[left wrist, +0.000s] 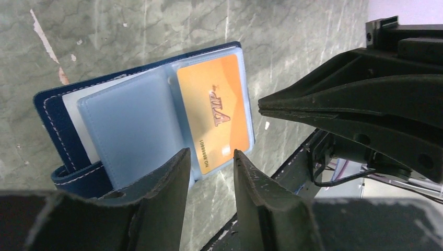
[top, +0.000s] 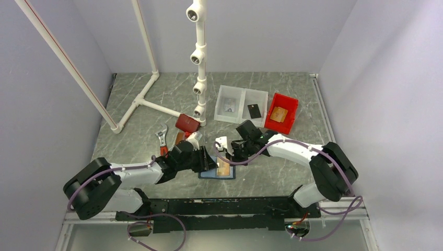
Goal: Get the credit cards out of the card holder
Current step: Remove the credit card from the card holder.
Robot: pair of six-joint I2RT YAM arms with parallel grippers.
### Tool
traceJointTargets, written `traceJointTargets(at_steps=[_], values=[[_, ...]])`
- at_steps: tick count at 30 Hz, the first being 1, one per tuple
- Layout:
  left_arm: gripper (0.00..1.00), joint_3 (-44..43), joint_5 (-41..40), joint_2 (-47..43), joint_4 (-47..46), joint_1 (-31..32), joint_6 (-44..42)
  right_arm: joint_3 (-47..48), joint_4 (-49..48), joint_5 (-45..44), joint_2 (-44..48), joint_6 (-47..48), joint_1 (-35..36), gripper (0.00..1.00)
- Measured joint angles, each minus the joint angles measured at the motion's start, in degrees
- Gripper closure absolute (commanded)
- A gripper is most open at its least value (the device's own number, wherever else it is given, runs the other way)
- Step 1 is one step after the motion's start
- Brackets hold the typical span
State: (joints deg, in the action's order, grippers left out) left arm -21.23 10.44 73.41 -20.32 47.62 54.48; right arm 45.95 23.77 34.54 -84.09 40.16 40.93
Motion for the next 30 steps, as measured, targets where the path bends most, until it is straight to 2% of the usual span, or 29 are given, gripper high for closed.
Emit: traceJointTargets(at_steps=[16,30], values=[[0.60,-2.3,-1.1,6.5,-0.3,0.0,-0.8,0.9,-2.1,-5.1,-3.9,-3.5,1.9,1.00],[0.64,-1.4,-1.1,9.0,-5.0,-1.3,1.4,3.8,-2.4,-7.4,-6.8,-4.4,3.7,1.00]])
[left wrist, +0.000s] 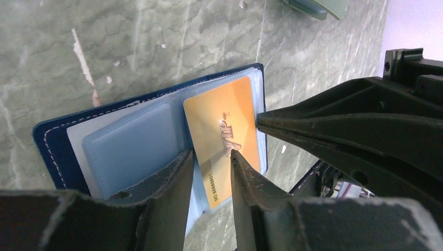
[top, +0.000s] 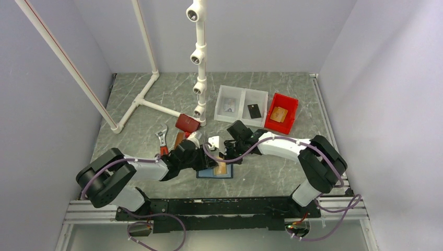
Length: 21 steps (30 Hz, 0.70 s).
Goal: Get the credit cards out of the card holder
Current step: Remove the credit card from the card holder.
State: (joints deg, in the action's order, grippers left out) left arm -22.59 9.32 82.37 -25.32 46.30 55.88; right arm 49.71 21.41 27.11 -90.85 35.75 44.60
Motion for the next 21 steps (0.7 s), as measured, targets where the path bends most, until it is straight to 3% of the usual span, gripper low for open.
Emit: traceJointTargets(at_steps=[11,15,18,21], values=[[0.67,6.1,-0.7,1.8,-11.0,-0.8,7.9,1.2,0.1,-1.4,-1.0,0.0,1.7,1.00],[0.79,7.3,-0.4,4.2,-15.6,-1.2,9.9,1.5,0.5,-1.6,-1.2,0.0,1.8,1.00],[1.00,7.7,-0.1,6.3,-19.2,-1.5,10.8,1.7,1.1,-2.2,-1.2,0.0,1.7,1.00],[1.00,8.3,0.4,8.0,-23.1,-1.9,11.3,1.9,1.7,-2.7,-1.2,0.0,1.7,1.00]])
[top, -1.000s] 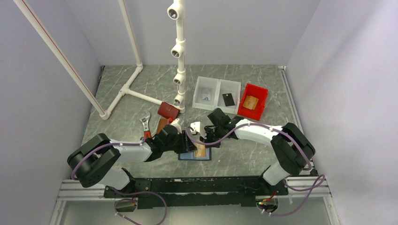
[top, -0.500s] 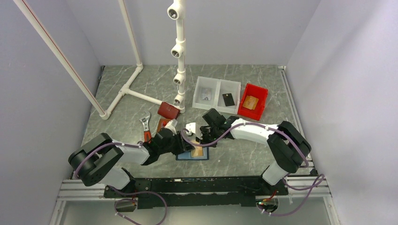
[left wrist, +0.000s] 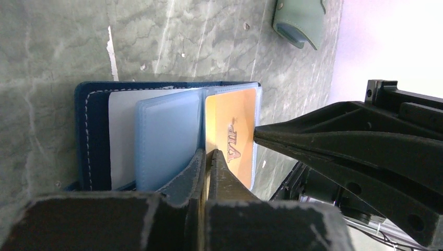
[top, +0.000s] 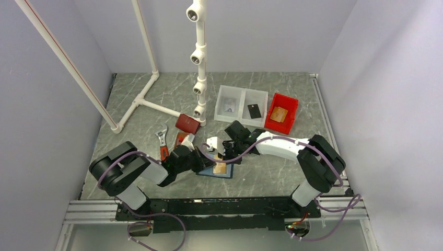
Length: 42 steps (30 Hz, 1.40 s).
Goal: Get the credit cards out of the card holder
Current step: Remove the credit card from the card holder.
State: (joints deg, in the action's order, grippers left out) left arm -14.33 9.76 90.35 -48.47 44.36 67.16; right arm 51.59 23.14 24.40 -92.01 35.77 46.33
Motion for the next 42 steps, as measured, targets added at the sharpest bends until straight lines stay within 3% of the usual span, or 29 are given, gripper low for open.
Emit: traceJointTargets(at_steps=[7,29,37,42], values=[[1.00,1.8,0.7,-0.8,-2.4,-0.3,-0.7,0.1,-0.1,-0.5,-0.2,0.0,0.2,1.00],[1.00,5.5,-0.6,-38.3,27.9,-0.5,-13.8,0.4,-0.2,-2.3,-3.0,-0.3,-0.2,0.98],[1.00,4.5,-1.1,-46.5,41.3,-0.5,-16.9,0.4,1.4,-0.9,-2.6,-0.2,-1.9,0.93],[1.00,3.7,-1.0,-48.9,44.9,-0.5,-18.2,0.4,3.5,1.2,-1.2,0.3,-3.9,0.87]])
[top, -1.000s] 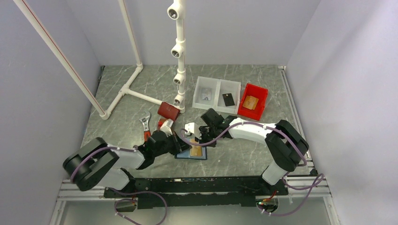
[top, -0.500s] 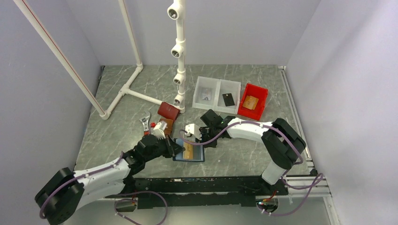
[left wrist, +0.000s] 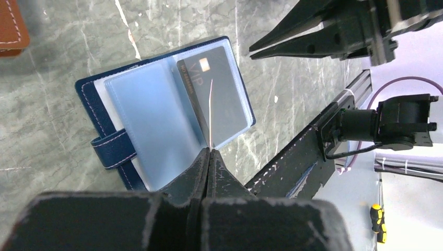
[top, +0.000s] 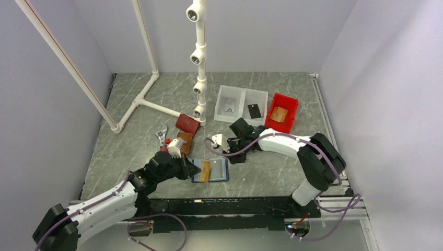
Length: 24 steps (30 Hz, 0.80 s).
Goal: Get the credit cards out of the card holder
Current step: Remove the credit card from the card holder, then place the credit card in the storage box.
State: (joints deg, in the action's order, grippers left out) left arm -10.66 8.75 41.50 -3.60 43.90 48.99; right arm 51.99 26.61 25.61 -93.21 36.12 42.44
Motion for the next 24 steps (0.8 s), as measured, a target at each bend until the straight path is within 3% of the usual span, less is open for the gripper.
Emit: traceJointTargets(at_steps=[12,24], values=[[1.00,-2.3,5.8,3.6,-3.5,0.0,-4.8,0.2,5.2,13.9,9.6,3.0,-7.2,0.45],[1.00,-6.7,15.0,13.6,-15.0,0.2,-6.9,2.6,11.1,28.0,9.8,4.0,-7.9,0.36]])
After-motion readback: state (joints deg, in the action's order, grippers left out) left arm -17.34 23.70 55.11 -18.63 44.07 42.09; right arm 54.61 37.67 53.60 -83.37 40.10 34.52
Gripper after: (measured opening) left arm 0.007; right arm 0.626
